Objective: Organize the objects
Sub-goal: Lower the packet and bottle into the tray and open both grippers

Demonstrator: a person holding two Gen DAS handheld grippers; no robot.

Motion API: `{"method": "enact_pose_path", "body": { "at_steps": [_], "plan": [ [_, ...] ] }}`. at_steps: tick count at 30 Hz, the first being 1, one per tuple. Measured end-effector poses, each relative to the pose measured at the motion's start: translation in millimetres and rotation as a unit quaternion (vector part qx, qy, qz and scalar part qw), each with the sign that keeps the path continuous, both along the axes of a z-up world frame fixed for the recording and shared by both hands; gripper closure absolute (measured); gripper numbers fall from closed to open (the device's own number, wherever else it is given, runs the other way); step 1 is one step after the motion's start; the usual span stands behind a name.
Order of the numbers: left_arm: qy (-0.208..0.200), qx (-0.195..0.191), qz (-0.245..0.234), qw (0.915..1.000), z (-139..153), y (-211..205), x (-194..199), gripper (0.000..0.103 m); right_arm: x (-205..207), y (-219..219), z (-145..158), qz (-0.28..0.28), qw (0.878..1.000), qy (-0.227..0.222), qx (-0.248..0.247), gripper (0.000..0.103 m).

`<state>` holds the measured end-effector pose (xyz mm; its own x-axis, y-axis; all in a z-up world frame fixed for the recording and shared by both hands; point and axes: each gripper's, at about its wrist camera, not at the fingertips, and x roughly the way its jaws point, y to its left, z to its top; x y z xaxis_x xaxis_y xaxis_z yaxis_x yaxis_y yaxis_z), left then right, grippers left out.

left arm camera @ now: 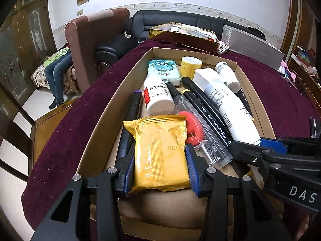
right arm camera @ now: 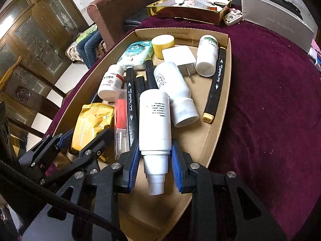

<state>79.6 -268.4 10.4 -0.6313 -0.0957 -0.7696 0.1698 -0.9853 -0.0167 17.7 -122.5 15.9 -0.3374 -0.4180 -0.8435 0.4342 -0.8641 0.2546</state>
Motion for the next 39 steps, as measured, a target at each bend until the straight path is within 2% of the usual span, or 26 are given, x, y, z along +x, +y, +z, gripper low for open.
{"method": "enact_pose_path", "body": {
  "at_steps": [15,21,25,29,31,32,35,37,39],
  "plan": [
    [0.0,0.005,0.006,1.0,-1,-3,0,0.062,1,0,0,0.0,1.0,0.0,-0.002,0.075],
    [-0.004,0.012,0.009,0.9999,-3,-5,-1,0.061,5,-1,2,0.001,1.0,-0.001,-0.011,0.067],
    [0.004,0.02,0.006,0.9998,-1,-7,1,0.06,13,4,17,-0.006,0.999,0.02,-0.031,0.064],
    [0.055,0.026,0.01,0.9981,15,-8,16,0.06,25,13,38,-0.019,0.997,0.064,-0.034,0.048],
    [0.088,0.027,0.012,0.9957,30,-6,27,0.046,32,18,47,-0.027,0.995,0.087,-0.033,0.045],
    [0.103,0.022,0.015,0.9943,37,-5,31,0.043,36,22,53,-0.032,0.994,0.1,-0.031,0.043],
    [0.161,-0.014,0.029,0.9864,67,2,49,0.035,44,33,65,-0.044,0.99,0.133,-0.02,0.038],
    [0.188,-0.043,0.033,0.9807,87,8,59,0.02,50,40,71,-0.054,0.987,0.152,-0.017,0.037],
    [0.211,-0.069,0.031,0.9746,106,15,70,0.017,56,47,76,-0.062,0.983,0.17,-0.012,0.036]
  ]
}}
